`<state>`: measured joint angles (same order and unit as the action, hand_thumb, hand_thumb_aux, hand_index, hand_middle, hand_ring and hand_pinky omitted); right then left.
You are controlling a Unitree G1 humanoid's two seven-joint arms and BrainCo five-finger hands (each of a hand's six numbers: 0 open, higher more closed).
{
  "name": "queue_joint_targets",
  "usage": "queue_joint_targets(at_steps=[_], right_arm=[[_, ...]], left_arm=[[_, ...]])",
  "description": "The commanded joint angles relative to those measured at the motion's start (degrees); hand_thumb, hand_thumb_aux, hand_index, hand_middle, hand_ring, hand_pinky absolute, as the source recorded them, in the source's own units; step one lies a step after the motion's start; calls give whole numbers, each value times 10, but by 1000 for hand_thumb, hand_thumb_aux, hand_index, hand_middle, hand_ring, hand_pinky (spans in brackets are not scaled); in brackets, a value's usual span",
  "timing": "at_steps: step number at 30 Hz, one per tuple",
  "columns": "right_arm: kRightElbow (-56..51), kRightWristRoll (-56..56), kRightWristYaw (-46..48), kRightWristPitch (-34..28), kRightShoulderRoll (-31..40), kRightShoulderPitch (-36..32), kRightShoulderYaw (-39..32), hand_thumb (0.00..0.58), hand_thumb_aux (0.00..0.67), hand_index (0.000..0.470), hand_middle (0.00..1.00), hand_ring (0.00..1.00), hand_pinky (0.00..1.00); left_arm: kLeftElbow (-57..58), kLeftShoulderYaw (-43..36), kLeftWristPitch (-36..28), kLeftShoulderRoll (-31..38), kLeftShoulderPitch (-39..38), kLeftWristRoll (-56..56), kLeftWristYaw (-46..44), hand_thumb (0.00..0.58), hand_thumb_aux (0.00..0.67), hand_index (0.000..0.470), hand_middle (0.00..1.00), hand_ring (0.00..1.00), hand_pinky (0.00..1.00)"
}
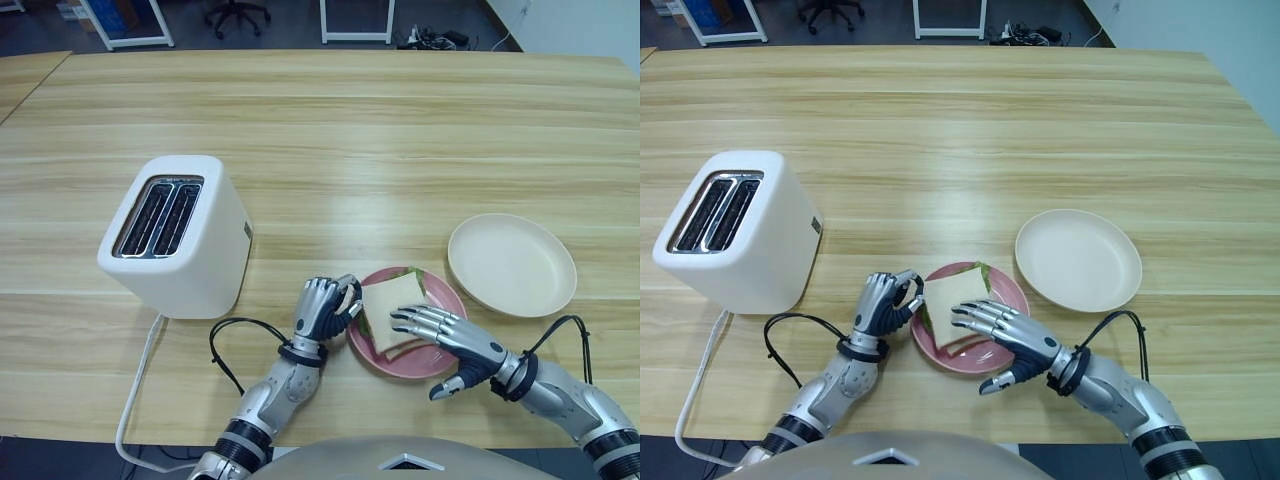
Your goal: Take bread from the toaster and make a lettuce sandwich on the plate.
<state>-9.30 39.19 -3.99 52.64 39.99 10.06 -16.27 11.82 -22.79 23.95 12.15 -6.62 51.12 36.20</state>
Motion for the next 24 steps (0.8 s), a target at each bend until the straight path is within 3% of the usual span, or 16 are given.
queue_joint_targets(at_steps=[1,4,5,7,8,9,10,11,12,13,15,18,24], right_arm=[[-40,44,42,-48,24,25,-17,0,0,0,0,0,0],[-43,49,35,-41,17,11,-27,0,0,0,0,0,0],[-46,64,11,-36,3,-8,-30,0,0,0,0,0,0],[-65,102,-94,-24,-51,-61,-31,0,0,0,0,0,0],[-75,106,-144,-16,-82,-83,-28,0,0,0,0,0,0],[-80,89,-185,0,-122,-99,-24,0,0,0,0,0,0],[-80,65,-214,16,-156,-109,-20,398,294,206,0,0,0],[-79,44,-232,27,-180,-114,-16,498,418,293,78,78,78],[-75,20,-245,32,-199,-117,-7,576,615,431,459,459,459],[-70,-3,-253,33,-211,-118,5,580,670,470,1000,1000,1000],[-52,-51,-258,35,-220,-111,35,580,670,470,1000,1000,1000],[-14,-101,-223,40,-186,-73,66,580,670,470,1000,1000,1000],[9,-131,-25,92,24,86,23,580,670,470,1000,1000,1000]], left_arm=[[-94,83,-36,40,-5,20,60,0,0,0,612,612,612],[-159,171,-54,64,-3,16,116,0,0,0,439,439,439],[-176,191,-41,71,-9,5,130,0,0,0,247,247,247],[-186,184,27,80,-32,-60,109,0,0,0,169,169,169],[-180,163,66,84,-44,-104,80,0,0,0,180,180,180],[-168,128,110,95,-62,-146,37,0,0,0,239,239,239],[-158,94,144,110,-80,-175,-9,136,84,59,439,439,439],[-151,70,171,123,-95,-195,-44,478,389,273,584,584,584],[-147,51,191,137,-109,-208,-77,579,646,453,741,741,741],[-144,42,206,149,-118,-213,-102,580,670,470,867,867,867],[-141,32,221,167,-130,-224,-150,580,670,470,980,980,980],[-130,11,215,174,-140,-219,-215,580,670,470,1000,1000,1000],[-116,-19,153,161,-166,-206,-309,580,670,470,1000,1000,1000]])
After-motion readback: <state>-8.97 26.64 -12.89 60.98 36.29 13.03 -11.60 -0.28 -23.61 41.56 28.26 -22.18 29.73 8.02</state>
